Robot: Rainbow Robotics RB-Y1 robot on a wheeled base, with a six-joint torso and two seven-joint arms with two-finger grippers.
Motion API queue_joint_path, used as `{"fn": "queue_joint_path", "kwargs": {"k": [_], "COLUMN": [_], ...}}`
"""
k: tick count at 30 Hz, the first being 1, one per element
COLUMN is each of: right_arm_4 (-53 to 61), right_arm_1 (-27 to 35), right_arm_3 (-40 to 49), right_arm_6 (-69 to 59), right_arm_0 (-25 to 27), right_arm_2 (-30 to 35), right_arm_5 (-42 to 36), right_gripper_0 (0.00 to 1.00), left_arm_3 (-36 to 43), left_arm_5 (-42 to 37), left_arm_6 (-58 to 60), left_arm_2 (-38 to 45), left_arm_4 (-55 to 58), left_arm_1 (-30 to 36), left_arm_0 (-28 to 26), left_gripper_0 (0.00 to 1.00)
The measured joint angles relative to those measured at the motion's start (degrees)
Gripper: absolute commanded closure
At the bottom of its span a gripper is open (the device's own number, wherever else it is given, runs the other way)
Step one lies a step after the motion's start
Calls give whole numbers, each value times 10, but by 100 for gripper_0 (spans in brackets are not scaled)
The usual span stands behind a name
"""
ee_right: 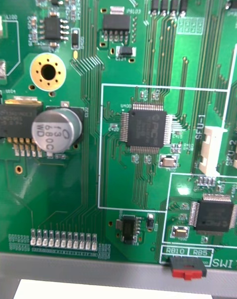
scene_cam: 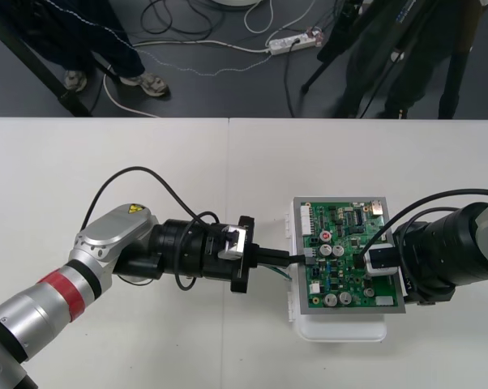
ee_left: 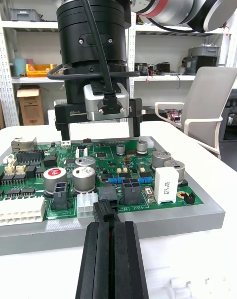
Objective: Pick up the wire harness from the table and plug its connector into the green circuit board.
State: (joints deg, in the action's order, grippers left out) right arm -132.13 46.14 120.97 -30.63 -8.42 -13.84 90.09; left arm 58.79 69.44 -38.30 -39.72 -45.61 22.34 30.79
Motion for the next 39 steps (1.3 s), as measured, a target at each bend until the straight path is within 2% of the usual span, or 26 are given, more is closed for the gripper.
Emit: {"fn": "queue_joint_path", "kwargs": {"k": [39], "right_arm_4": [2], "right_arm_1": [0], "right_arm_3": [0], "right_arm_6": [0], "right_arm_0": [0], "right_arm_2": [0], "right_arm_5": [0], "right_gripper_0": [0], "left_arm_3": [22], "left_arm_5": [-1], "left_arm_6": [0], "left_arm_2": [0], "left_arm_4": [-1], "left_arm_1": [8], "left_arm_0": [-3], "left_gripper_0": [100]}}
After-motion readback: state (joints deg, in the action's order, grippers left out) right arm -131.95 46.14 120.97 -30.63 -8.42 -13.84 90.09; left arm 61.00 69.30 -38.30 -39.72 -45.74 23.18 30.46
